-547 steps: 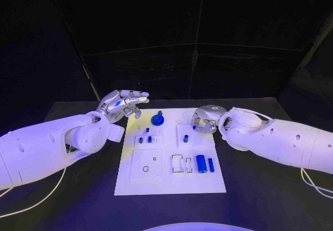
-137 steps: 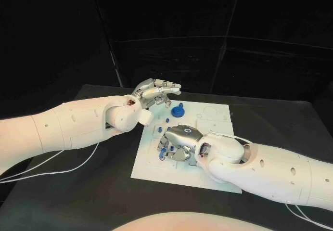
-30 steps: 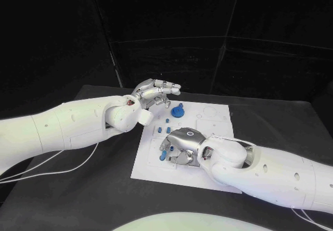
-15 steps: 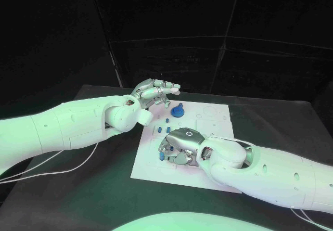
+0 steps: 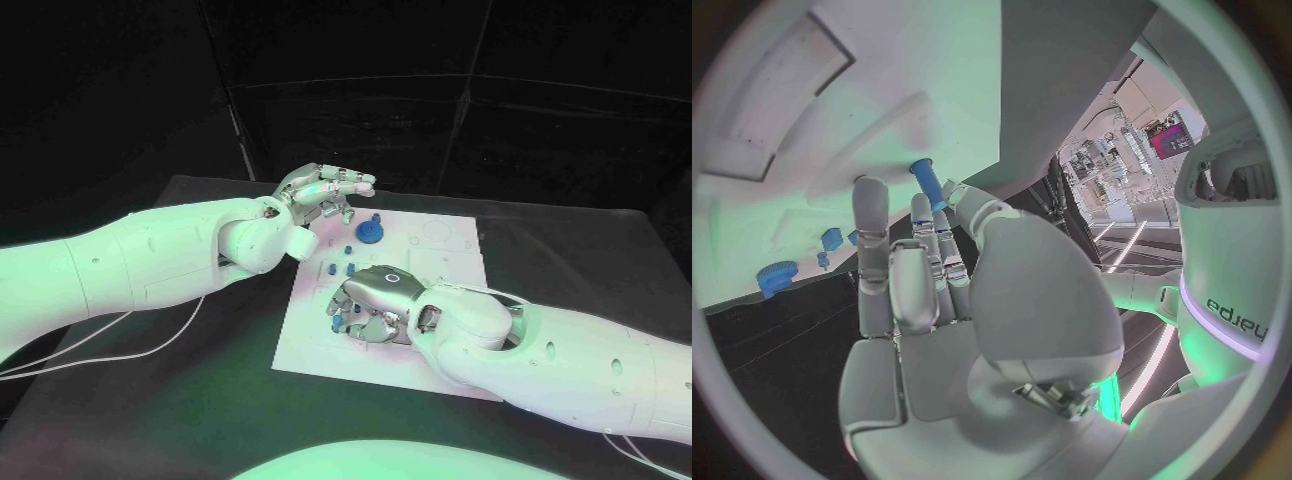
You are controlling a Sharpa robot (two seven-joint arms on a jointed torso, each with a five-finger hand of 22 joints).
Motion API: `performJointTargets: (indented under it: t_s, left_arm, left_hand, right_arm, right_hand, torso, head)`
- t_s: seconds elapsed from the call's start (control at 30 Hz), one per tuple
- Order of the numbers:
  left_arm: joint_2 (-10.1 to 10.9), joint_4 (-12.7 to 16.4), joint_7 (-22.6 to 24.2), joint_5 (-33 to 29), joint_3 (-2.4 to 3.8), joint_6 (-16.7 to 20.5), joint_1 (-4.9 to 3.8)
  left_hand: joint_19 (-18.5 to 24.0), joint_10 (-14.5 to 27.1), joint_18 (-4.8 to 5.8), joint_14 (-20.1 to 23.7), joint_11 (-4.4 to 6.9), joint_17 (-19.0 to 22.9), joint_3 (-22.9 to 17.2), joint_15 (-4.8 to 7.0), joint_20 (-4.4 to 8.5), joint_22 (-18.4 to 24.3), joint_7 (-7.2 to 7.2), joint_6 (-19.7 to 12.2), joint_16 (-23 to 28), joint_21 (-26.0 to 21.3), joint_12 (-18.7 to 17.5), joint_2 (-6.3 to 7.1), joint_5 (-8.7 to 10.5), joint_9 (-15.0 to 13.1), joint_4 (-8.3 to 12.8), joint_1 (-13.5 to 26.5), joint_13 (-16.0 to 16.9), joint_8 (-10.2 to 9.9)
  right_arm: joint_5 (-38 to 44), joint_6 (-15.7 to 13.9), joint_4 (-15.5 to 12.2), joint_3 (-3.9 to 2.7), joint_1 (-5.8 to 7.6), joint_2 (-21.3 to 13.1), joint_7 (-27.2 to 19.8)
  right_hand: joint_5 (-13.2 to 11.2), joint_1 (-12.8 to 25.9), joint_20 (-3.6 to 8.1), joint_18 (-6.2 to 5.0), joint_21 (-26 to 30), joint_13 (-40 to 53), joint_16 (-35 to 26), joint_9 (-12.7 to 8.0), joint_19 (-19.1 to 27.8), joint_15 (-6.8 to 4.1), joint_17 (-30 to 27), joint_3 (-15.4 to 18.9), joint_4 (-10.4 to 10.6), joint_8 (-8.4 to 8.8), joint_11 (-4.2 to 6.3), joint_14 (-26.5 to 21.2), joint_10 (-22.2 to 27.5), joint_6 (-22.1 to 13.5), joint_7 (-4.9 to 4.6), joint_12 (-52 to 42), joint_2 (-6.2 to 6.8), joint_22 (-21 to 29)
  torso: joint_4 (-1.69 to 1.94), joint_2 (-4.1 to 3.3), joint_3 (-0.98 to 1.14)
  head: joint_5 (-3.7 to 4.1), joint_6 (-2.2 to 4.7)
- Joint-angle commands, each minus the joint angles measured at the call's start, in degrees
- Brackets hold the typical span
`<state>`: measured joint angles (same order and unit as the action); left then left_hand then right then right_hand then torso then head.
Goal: Assemble the parts on the task board
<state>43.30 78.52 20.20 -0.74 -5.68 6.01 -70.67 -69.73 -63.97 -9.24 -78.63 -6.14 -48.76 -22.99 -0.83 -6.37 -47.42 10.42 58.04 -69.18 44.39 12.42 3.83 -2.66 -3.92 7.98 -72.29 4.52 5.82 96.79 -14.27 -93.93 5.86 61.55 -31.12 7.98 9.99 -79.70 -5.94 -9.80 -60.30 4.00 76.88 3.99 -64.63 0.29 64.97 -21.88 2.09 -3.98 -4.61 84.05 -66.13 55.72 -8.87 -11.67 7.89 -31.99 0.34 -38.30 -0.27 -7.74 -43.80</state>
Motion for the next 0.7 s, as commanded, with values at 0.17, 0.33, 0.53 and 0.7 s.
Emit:
performJointTargets:
  t_s: [0.17,0.33,0.53,0.7]
  left_arm:
    - [0.1,0.1,0.0,-0.2,0.05,-0.7,-0.1]
    - [0.2,0.1,0.0,-0.2,0.05,-0.7,-0.1]
    - [0.3,0.0,0.0,-0.2,0.04,-0.7,-0.1]
    - [0.6,0.0,-0.1,-0.1,0.03,-0.6,-0.09]
  left_hand:
    - [0.2,0.3,-0.8,0.1,0.07,0.1,0.3,-0.22,-0.41,0.1,0.1,-0.4,-0.3,-0.2,0.1,-0.51,-0.15,0.0,0.0,0.0,0.1,0.0]
    - [0.2,0.3,-0.8,0.1,0.07,0.1,0.3,-0.22,-0.41,0.1,0.1,-0.4,-0.3,-0.2,0.1,-0.51,-0.15,0.0,0.0,0.0,0.1,0.0]
    - [0.2,0.3,-0.8,0.1,0.07,0.1,0.3,-0.22,-0.41,0.1,0.1,-0.4,-0.3,-0.2,0.1,-0.51,-0.15,0.0,0.0,0.0,0.1,0.0]
    - [0.2,0.3,-0.8,0.1,0.07,0.1,0.3,-0.22,-0.41,0.1,0.1,-0.4,-0.3,-0.2,0.1,-0.51,-0.15,0.0,0.0,0.0,0.1,0.0]
  right_arm:
    - [0.1,-1.7,-0.2,-0.02,0.07,-0.3,0.2]
    - [1.2,-4.4,-0.8,-0.04,0.08,-1.4,1.5]
    - [-3.4,-10.1,-3.6,-0.16,0.46,-5.2,1.4]
    - [-17.3,-13.0,-6.7,-2.09,1.89,-10.6,0.0]
  right_hand:
    - [0.4,-0.3,0.12,-0.14,-0.2,-0.1,0.3,0.1,-0.4,-0.42,0.1,-0.3,-0.2,-0.18,-0.12,1.6,-0.2,0.5,-0.11,0.2,-0.42,0.1]
    - [0.1,1.5,-0.29,-0.18,0.4,-0.4,0.6,-0.3,0.2,0.22,0.5,1.2,0.6,0.51,-0.94,1.6,2.5,-1.5,-0.62,1.8,1.35,1.1]
    - [-0.9,4.4,-0.68,-0.16,0.2,0.0,1.0,-0.2,-0.2,0.48,1.2,5.9,2.9,0.37,-1.19,1.6,3.0,-3.5,-0.92,1.5,2.37,0.8]
    - [-1.3,4.3,-0.92,0.51,-2.4,0.8,2.5,0.3,-2.5,0.68,3.3,7.7,4.2,-0.74,-1.3,2.3,0.1,-1.6,-1.63,-0.6,0.52,-3.6]
  torso:
    - [-0.01,0.01,0.02]
    - [-0.08,0.02,0.04]
    - [-0.01,0.12,-0.02]
    - [-0.15,0.13,0.03]
  head:
    - [0.05,-0.01]
    - [0.07,0.05]
    - [0.89,0.55]
    - [2.22,1.28]
